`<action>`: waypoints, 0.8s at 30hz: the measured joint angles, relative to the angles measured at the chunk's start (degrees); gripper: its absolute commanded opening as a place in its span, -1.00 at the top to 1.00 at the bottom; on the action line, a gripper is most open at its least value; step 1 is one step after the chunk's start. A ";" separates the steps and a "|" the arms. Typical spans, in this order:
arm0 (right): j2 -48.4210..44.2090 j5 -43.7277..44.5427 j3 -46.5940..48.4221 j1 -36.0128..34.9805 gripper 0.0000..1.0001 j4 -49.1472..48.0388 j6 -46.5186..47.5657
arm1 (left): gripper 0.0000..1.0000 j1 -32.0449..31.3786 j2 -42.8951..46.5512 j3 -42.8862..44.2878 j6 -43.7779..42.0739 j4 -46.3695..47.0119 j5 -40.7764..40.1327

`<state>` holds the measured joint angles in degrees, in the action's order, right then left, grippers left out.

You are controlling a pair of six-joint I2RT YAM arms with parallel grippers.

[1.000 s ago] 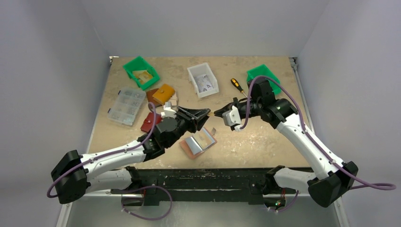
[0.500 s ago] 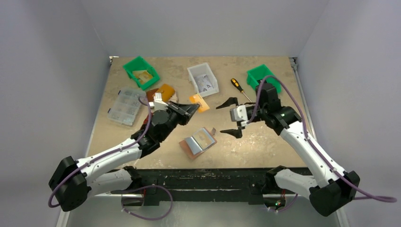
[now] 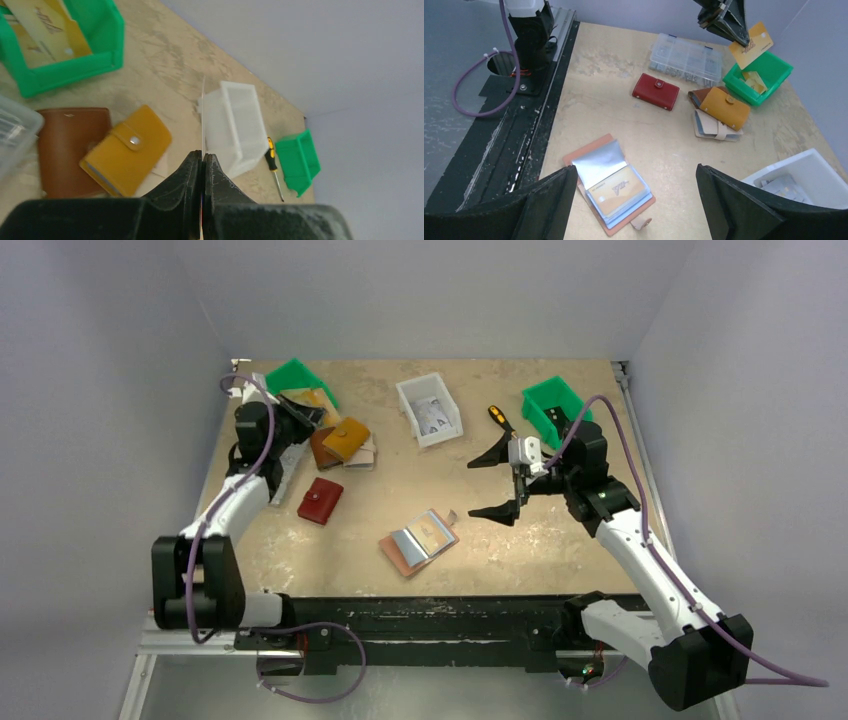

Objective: Take the credit cards out of the card holder
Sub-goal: Place the credit card in the storage box.

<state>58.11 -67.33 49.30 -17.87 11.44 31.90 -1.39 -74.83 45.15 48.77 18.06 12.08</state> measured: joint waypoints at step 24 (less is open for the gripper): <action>0.04 -1.27 -0.48 0.00 -0.98 -2.82 -2.32 | 1.00 10.82 -36.68 27.80 -5.07 -3.87 5.33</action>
<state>58.15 -68.60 48.82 -17.87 8.62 29.58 9.43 -111.50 72.95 43.70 14.20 17.41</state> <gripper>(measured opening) 0.987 0.029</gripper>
